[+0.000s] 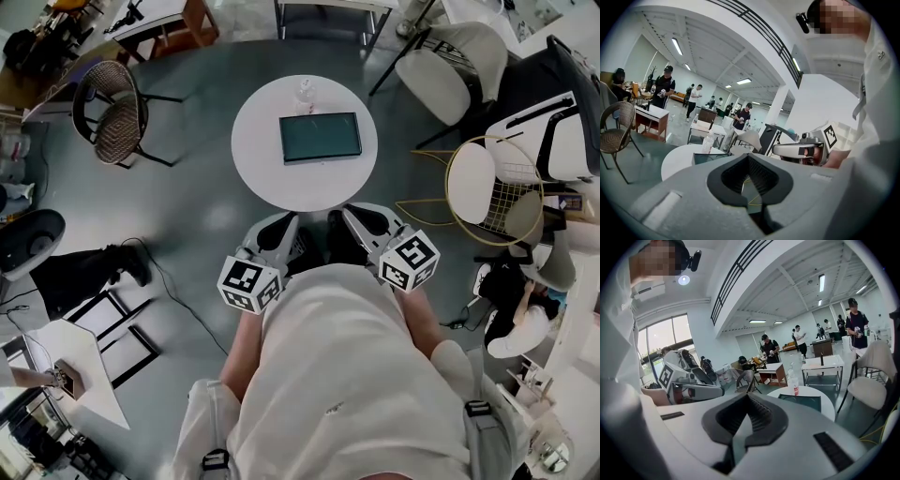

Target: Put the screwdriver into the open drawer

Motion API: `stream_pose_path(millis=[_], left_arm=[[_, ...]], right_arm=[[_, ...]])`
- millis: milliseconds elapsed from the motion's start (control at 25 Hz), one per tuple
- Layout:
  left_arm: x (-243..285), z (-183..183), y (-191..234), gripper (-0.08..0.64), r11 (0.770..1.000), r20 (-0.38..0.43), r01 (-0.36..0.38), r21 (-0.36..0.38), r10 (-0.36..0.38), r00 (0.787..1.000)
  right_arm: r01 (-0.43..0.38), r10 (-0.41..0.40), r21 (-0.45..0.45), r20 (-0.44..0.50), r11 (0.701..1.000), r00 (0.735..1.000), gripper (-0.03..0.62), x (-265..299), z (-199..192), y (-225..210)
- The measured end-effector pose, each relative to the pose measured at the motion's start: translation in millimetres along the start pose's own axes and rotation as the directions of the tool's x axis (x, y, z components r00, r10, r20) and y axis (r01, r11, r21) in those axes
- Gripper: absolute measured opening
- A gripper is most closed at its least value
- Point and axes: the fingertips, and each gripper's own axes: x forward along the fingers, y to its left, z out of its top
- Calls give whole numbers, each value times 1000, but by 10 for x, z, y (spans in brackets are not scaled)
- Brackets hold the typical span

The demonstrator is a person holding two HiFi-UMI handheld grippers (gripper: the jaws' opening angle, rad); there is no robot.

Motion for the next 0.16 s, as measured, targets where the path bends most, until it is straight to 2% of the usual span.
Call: stream_pose_path(millis=[160], left_arm=[[32, 9, 20, 12, 1000, -1, 4, -1, -4, 1000]], right_arm=[[7, -7, 3, -4, 1000, 1000, 5, 17, -5, -34]])
